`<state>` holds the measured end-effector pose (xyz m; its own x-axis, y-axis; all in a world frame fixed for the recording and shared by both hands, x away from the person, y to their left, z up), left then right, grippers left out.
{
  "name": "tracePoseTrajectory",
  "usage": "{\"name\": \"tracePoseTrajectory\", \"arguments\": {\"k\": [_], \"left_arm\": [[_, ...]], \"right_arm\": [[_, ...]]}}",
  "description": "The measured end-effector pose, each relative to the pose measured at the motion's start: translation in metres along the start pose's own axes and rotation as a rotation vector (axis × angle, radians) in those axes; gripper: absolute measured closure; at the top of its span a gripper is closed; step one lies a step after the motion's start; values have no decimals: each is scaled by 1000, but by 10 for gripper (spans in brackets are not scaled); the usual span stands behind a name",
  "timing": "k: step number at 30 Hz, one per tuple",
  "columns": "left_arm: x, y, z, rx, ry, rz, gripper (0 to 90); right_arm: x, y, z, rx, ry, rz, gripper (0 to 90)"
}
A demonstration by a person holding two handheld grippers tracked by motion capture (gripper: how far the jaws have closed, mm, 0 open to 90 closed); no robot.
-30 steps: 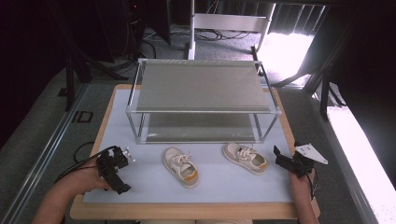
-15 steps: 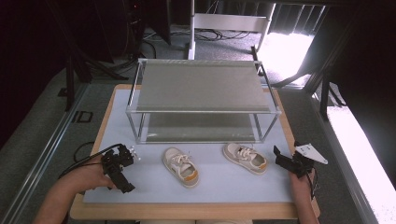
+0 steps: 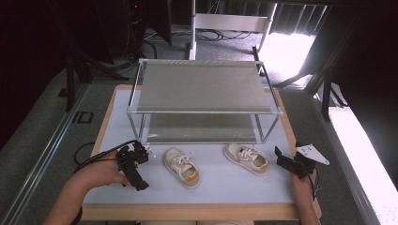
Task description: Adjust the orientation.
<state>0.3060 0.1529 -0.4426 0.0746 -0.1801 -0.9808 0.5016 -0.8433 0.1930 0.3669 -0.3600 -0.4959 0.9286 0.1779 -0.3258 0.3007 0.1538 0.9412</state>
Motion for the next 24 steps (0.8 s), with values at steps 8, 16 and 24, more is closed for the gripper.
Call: {"name": "tracePoseTrajectory", "arguments": {"k": [8, 16, 24], "left_arm": [[0, 20, 14, 57, -31, 17, 11], [-12, 47, 34, 132, -50, 54, 11], [-14, 69, 50, 176, -47, 30, 12]], "right_arm": [[0, 0, 0, 1, 2, 1, 136], [0, 0, 0, -3, 2, 1, 136], [0, 0, 0, -3, 5, 1, 136]]}}
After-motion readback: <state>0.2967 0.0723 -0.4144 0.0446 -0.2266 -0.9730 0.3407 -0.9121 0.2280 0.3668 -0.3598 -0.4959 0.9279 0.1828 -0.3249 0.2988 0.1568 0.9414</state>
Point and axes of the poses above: each handheld gripper's, and its own axes: x roughly forward along the jaws, y roughly out of its top, z roughly to its right, the point moved 5 cm from there along x, roughly forward along the jaws, and after that the axes turned 2 degrees about z, right-handed, at the moved point
